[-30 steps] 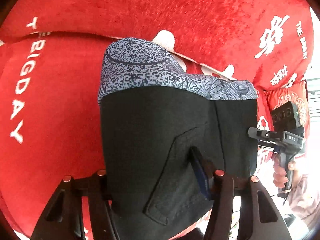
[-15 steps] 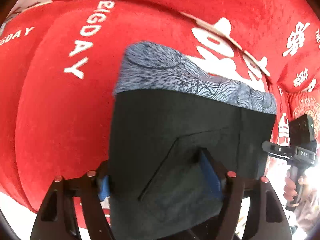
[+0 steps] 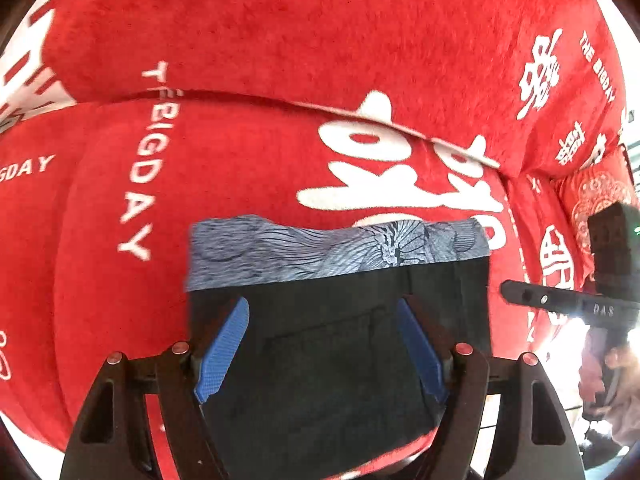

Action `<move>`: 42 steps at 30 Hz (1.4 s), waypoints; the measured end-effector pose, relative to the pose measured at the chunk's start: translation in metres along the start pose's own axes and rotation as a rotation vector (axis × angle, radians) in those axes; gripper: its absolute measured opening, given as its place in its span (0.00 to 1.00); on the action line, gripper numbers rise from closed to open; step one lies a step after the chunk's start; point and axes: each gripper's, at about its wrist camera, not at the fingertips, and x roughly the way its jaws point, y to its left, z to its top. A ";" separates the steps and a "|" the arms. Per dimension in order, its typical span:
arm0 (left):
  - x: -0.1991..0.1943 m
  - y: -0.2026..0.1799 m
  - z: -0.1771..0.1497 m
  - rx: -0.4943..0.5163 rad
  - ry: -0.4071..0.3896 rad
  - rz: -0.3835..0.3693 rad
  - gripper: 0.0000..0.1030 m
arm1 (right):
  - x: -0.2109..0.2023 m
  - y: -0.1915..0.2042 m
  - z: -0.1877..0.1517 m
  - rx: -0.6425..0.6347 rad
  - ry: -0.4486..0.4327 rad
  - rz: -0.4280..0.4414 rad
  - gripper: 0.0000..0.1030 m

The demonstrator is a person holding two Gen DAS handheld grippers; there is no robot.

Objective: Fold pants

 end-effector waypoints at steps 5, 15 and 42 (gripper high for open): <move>0.027 0.012 -0.002 -0.022 0.006 0.039 0.75 | 0.042 -0.003 0.000 -0.035 0.059 -0.098 0.09; -0.008 -0.010 -0.014 -0.006 0.077 0.187 0.75 | 0.004 -0.026 -0.013 0.084 0.048 -0.138 0.20; -0.086 -0.084 -0.036 0.016 0.073 0.355 0.96 | -0.064 0.066 -0.061 -0.049 -0.029 -0.319 1.00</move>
